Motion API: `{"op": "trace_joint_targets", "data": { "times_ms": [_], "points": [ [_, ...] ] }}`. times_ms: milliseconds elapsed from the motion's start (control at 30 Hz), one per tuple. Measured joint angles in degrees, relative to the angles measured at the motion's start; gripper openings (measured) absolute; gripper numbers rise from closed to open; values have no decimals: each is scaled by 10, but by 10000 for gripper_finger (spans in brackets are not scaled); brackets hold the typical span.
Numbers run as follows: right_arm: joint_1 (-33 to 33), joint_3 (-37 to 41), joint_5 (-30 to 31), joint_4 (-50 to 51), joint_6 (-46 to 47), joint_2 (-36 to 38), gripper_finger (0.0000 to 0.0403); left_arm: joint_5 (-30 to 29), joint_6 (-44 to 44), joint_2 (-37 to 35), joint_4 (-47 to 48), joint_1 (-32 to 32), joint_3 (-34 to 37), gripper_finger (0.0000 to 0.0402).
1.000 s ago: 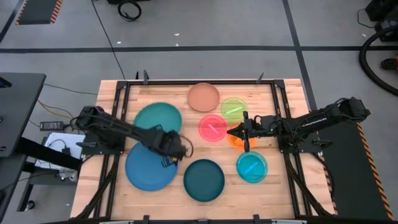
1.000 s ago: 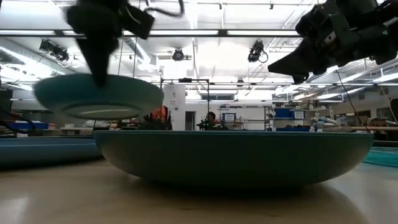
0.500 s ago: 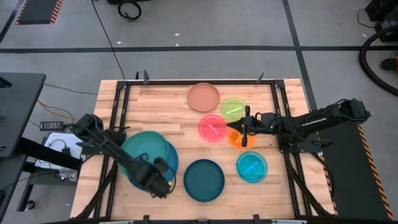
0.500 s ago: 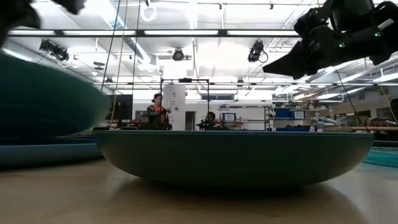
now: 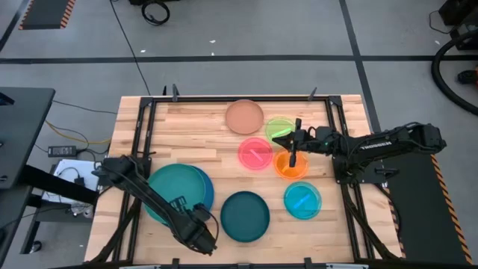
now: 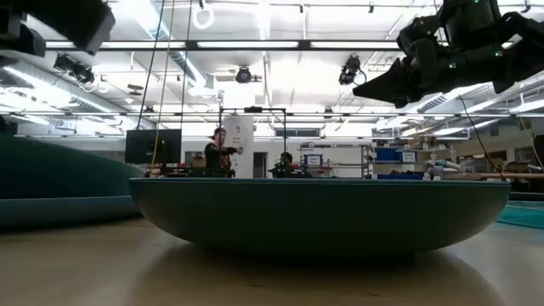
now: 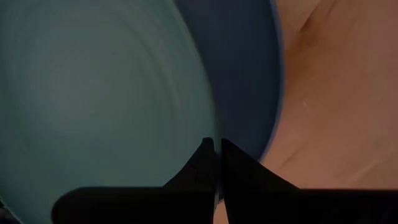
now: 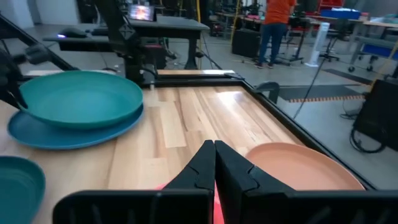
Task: Stack plastic plates
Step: Stack the green plate on top of the blue plate
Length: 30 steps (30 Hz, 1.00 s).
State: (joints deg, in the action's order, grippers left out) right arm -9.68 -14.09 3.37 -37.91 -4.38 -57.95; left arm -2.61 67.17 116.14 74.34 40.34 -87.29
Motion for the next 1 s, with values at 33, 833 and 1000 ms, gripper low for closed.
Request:
{"op": "trace_joint_targets", "data": {
  "times_ms": [33,833,1000],
  "points": [
    [-2,0,-4,-1,-2,0,11,-3,1,3,-2,0,0,14],
    [-12,0,-50,3,15,0,11,17,-18,0,-43,-19,-28,202],
    [-11,0,-70,5,22,0,11,8,-63,-1,-9,-24,-40,203]
  ]
}}
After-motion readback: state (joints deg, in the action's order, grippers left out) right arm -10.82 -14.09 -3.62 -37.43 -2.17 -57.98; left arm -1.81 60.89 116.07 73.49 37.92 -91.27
